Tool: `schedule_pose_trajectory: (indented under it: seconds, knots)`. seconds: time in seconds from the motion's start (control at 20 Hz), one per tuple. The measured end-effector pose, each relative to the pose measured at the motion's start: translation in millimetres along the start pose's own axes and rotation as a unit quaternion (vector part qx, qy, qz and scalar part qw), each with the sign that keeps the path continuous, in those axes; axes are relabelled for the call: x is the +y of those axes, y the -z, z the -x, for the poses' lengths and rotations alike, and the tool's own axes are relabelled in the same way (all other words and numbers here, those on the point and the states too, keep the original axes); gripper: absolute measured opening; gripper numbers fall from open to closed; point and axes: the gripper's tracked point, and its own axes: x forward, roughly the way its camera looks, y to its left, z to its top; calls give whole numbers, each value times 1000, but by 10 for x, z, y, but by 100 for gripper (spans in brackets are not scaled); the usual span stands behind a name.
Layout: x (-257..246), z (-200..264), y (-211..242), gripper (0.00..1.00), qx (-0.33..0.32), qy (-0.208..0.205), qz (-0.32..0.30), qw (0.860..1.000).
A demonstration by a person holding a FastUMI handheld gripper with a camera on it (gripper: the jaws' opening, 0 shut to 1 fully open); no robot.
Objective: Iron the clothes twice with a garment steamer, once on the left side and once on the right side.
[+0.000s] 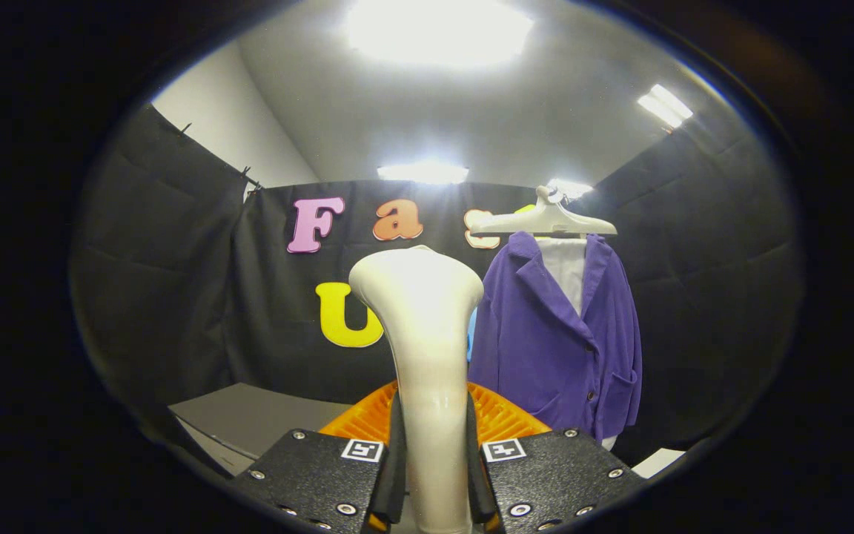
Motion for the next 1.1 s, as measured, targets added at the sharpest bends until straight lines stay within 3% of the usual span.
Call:
schedule_pose_trajectory:
  seconds: [0.6,1.1]
  knots:
    - [-547,-989,-331,34,-33,51,14,998]
    - [-1150,-1636,-312,34,-41,101,21,994]
